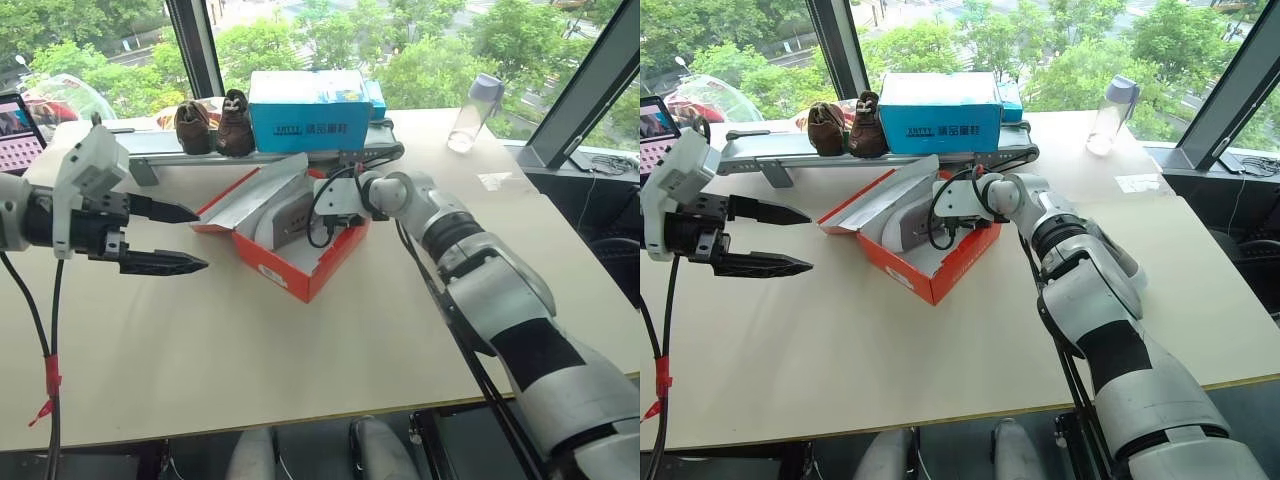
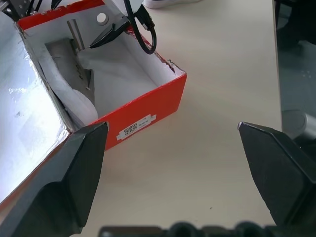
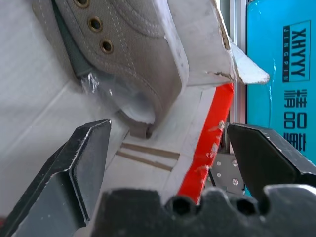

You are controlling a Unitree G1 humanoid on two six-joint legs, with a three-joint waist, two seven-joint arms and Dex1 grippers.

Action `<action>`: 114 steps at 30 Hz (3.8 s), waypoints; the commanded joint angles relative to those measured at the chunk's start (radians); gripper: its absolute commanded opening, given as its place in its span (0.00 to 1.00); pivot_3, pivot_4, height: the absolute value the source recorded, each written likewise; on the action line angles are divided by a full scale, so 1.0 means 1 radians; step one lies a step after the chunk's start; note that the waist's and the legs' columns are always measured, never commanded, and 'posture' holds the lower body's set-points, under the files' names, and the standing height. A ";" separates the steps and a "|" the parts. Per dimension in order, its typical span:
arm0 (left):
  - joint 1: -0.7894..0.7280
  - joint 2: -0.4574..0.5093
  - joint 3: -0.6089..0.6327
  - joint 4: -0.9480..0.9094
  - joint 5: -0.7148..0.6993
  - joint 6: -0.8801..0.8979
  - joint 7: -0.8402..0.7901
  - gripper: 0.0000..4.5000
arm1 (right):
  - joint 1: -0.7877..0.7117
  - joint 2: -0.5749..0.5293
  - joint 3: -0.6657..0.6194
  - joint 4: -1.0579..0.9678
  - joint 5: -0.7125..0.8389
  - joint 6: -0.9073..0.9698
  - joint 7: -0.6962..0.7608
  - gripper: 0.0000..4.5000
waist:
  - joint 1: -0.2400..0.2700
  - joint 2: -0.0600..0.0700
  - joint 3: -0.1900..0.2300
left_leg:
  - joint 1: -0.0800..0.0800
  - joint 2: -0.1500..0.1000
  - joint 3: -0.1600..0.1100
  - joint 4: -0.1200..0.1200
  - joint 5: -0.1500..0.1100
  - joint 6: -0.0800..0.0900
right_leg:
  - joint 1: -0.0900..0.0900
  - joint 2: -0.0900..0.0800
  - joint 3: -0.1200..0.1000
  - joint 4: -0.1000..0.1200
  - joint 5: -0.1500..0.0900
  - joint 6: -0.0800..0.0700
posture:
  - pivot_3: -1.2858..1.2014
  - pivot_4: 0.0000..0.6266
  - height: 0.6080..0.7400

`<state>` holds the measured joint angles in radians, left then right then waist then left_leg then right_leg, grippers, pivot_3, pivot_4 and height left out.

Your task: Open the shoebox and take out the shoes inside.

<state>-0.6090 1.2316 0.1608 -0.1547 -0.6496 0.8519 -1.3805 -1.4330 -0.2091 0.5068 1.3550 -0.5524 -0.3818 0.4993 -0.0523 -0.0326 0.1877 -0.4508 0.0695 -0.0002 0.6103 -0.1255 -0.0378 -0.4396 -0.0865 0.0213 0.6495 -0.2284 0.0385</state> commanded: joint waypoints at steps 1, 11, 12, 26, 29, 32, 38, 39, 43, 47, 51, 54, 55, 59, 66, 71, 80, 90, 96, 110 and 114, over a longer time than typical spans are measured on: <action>0.021 0.024 0.069 -0.046 -0.030 0.017 0.023 1.00 | -0.030 0.029 -0.006 0.003 -0.019 0.024 -0.061 0.99 | -0.003 0.000 0.000 | 0.000 0.000 0.000 0.000 0.000 0.000 | 0.000 0.000 0.000 0.000 0.000 0.000 | 0.52 0.24 1.00; 0.094 0.028 0.135 -0.112 -0.084 0.056 0.073 1.00 | 0.000 0.092 0.001 0.023 -0.071 0.073 -0.174 0.99 | -0.017 0.000 0.000 | 0.000 0.000 0.000 0.000 0.000 0.000 | 0.000 0.000 0.000 0.000 0.001 -0.002 | 0.52 0.24 1.00; 0.097 0.028 0.138 -0.115 -0.088 0.057 0.077 1.00 | 0.004 0.096 0.003 0.024 -0.075 0.078 -0.180 0.99 | -0.017 0.000 0.000 | 0.000 0.000 0.000 -0.001 0.000 0.000 | 0.000 0.000 0.000 0.000 0.001 -0.002 | 0.52 0.24 1.00; 0.101 0.033 0.130 -0.119 -0.115 0.051 0.111 1.00 | 0.046 0.131 -0.010 0.028 -0.081 0.102 -0.191 0.08 | -0.017 0.000 0.000 | 0.001 0.000 -0.001 -0.001 0.000 0.000 | 0.001 0.000 0.000 0.000 0.002 -0.003 | 0.52 0.24 1.00; 0.098 0.031 0.127 -0.119 -0.116 0.050 0.113 1.00 | 0.048 0.135 -0.016 0.027 -0.078 0.099 -0.197 0.02 | -0.017 0.000 0.000 | 0.001 0.000 -0.001 -0.001 0.000 0.000 | 0.001 0.000 0.000 0.000 0.002 -0.003 | 0.52 0.24 1.00; 0.093 0.028 0.120 -0.118 -0.117 0.048 0.115 1.00 | 0.048 0.140 -0.021 0.025 -0.076 0.094 -0.212 0.02 | -0.017 0.000 0.000 | 0.001 0.000 -0.001 -0.001 0.000 0.000 | 0.001 0.000 0.000 0.000 0.002 -0.003 | 0.52 0.24 1.00; 0.087 0.028 0.114 -0.119 -0.119 0.049 0.118 1.00 | 0.056 0.148 -0.088 0.023 -0.005 0.106 -0.108 0.02 | -0.017 0.000 0.000 | 0.001 0.000 -0.001 -0.001 0.000 0.000 | 0.001 0.000 0.000 0.000 0.002 -0.003 | 0.52 0.24 1.00; 0.088 0.028 0.114 -0.119 -0.119 0.049 0.118 1.00 | 0.058 0.148 -0.104 0.022 0.014 0.107 -0.058 0.02 | -0.017 0.000 0.000 | 0.001 0.000 -0.001 -0.001 0.000 0.000 | 0.001 0.000 0.000 0.000 0.002 -0.003 | 0.52 0.24 1.00; 0.088 0.028 0.111 -0.120 -0.116 0.048 0.119 1.00 | 0.062 0.150 -0.188 0.012 0.097 0.105 0.073 0.16 | -0.017 0.000 0.000 | 0.001 0.000 -0.001 -0.001 0.000 0.000 | 0.001 0.000 0.000 0.000 0.002 -0.003 | 0.52 0.24 1.00; 0.081 0.025 0.099 -0.115 -0.110 0.041 0.120 1.00 | 0.069 0.164 -0.243 0.000 0.156 0.107 0.152 0.46 | -0.017 0.000 0.000 | 0.002 0.000 -0.001 -0.001 0.000 0.000 | 0.001 0.000 0.000 0.000 0.002 -0.003 | 0.52 0.24 1.00; 0.064 0.022 0.080 -0.105 -0.103 0.032 0.118 1.00 | 0.074 0.192 -0.314 -0.014 0.242 0.147 0.269 0.76 | -0.022 0.000 0.000 | 0.003 0.000 -0.001 -0.001 0.000 0.000 | 0.002 0.000 0.000 0.000 0.002 -0.003 | 0.52 0.24 1.00; 0.058 0.023 0.073 -0.102 -0.102 0.029 0.116 1.00 | 0.072 0.197 -0.381 -0.023 0.318 0.218 0.348 0.76 | -0.023 0.000 0.000 | 0.004 0.000 -0.001 -0.002 0.000 0.000 | 0.002 0.001 0.000 0.000 0.002 -0.003 | 0.52 0.24 1.00; 0.057 0.024 0.071 -0.102 -0.101 0.028 0.115 1.00 | 0.072 0.195 -0.390 -0.026 0.327 0.230 0.361 0.76 | -0.022 0.000 0.000 | 0.004 0.000 -0.001 -0.002 0.000 0.000 | 0.002 0.001 0.000 0.000 0.002 -0.003 | 0.52 0.24 1.00; 0.044 0.024 0.058 -0.092 -0.094 0.021 0.110 1.00 | 0.063 0.149 -0.411 -0.032 0.347 0.306 0.388 0.76 | -0.018 0.000 0.000 | 0.004 0.000 -0.001 -0.002 0.000 0.000 | 0.003 0.001 0.000 0.000 0.002 -0.003 | 0.52 0.24 1.00; 0.025 0.020 0.039 -0.083 -0.091 0.016 0.108 1.00 | -0.010 0.052 -0.349 -0.056 0.282 0.241 0.362 0.76 | -0.010 0.000 0.000 | 0.004 0.000 -0.001 -0.002 0.000 0.000 | 0.003 0.001 0.000 -0.001 0.000 0.000 | 0.52 0.24 1.00; 0.026 0.020 0.039 -0.082 -0.095 0.017 0.109 1.00 | -0.059 0.023 -0.345 -0.060 0.285 0.226 0.399 0.76 | -0.022 0.000 0.000 | 0.004 0.000 -0.001 -0.003 0.000 0.000 | 0.002 0.001 0.001 0.000 0.000 0.000 | 0.52 0.24 1.00; 0.035 0.019 0.049 -0.089 -0.099 0.022 0.120 1.00 | -0.033 0.018 -0.202 -0.039 0.114 0.089 0.169 0.76 | -0.018 0.000 0.000 | 0.004 0.000 -0.001 -0.003 0.000 0.000 | 0.002 0.001 0.001 0.000 0.000 0.000 | 0.52 0.24 1.00; 0.062 0.029 0.078 -0.106 -0.112 0.037 0.129 1.00 | 0.001 0.027 -0.110 -0.006 0.014 0.041 0.041 0.76 | -0.018 0.000 0.000 | 0.004 0.000 -0.001 -0.003 0.000 0.000 | 0.002 0.001 0.001 0.000 0.000 -0.001 | 0.52 0.24 1.00; 0.085 0.033 0.104 -0.118 -0.117 0.046 0.130 1.00 | 0.012 0.047 -0.101 0.002 -0.002 0.053 -0.033 0.76 | -0.018 0.000 0.000 | 0.004 0.000 -0.001 -0.003 0.000 0.000 | 0.002 0.001 0.001 0.000 0.000 -0.001 | 0.52 0.24 1.00; 0.113 0.036 0.135 -0.136 -0.130 0.054 0.147 1.00 | 0.049 0.133 -0.093 0.019 -0.029 0.082 -0.177 0.39 | -0.018 0.000 0.000 | 0.004 0.000 -0.001 -0.003 0.000 0.000 | 0.002 0.001 0.001 0.000 0.001 -0.002 | 0.52 0.24 1.00; 0.125 0.035 0.154 -0.135 -0.137 0.055 0.157 1.00 | 0.059 0.135 -0.100 0.017 -0.020 0.078 -0.162 0.07 | -0.019 0.000 0.000 | 0.004 0.000 -0.001 -0.003 0.000 0.000 | 0.002 0.001 0.001 0.000 0.001 -0.002 | 0.52 0.24 1.00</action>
<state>-0.4794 1.2485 0.2646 -0.2710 -0.7733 0.9010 -1.2298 -1.3664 -0.0753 0.4223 1.3864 -0.5862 -0.2990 0.3409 -0.0717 -0.0328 0.1877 -0.4467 0.0699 -0.0009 0.6074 -0.1254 -0.0380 -0.4376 -0.0852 0.0224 0.6494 -0.2273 0.0364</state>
